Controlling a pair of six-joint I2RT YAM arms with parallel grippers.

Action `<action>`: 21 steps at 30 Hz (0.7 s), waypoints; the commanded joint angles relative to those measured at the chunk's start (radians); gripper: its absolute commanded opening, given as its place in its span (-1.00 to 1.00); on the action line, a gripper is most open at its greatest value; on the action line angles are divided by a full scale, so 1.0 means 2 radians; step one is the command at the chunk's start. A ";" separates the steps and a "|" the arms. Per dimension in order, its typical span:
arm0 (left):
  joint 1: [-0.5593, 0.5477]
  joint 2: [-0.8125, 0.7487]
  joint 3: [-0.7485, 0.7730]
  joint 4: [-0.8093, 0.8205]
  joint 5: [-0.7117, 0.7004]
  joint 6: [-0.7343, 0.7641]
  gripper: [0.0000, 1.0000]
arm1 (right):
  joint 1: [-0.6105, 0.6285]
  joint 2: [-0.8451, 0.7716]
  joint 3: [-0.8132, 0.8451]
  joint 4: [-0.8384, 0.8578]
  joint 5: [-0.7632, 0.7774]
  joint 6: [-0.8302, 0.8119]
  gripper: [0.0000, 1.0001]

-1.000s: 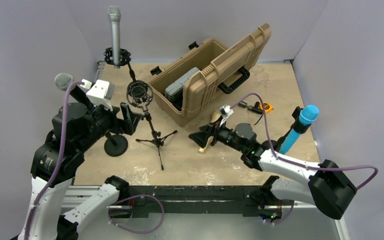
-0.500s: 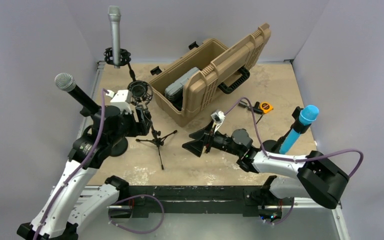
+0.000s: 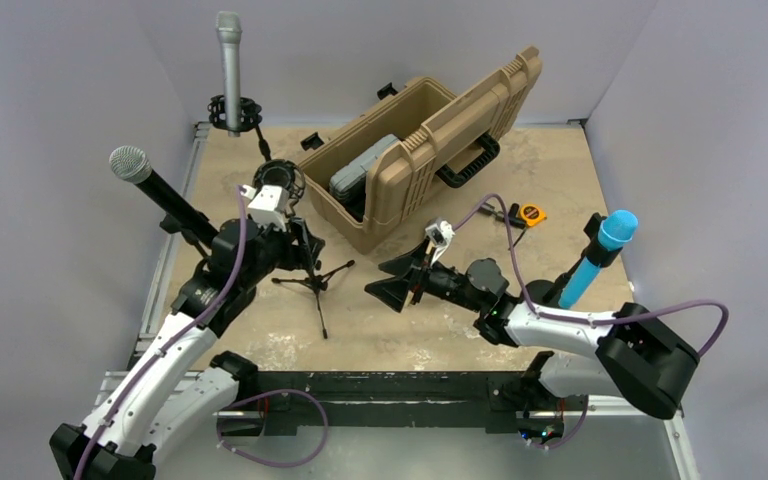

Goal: Remove the microphone from the stand

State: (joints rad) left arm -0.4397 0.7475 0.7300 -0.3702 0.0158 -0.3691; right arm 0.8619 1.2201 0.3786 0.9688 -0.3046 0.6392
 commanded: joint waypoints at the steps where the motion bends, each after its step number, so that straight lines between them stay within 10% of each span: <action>1: -0.002 0.020 -0.009 0.079 0.022 0.039 0.28 | 0.000 0.013 0.007 0.035 0.007 -0.024 0.67; 15: -0.038 -0.003 -0.027 0.033 0.025 0.093 -0.78 | 0.000 -0.022 -0.015 0.043 0.013 -0.028 0.68; 21: -0.068 -0.056 -0.043 0.001 0.019 0.072 -0.92 | 0.000 -0.018 -0.034 0.094 -0.020 0.009 0.70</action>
State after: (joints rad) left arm -0.5484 0.7113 0.6640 -0.2989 0.0444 -0.2012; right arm 0.8619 1.1873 0.3374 1.0454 -0.3061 0.6189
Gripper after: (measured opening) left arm 0.147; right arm 0.845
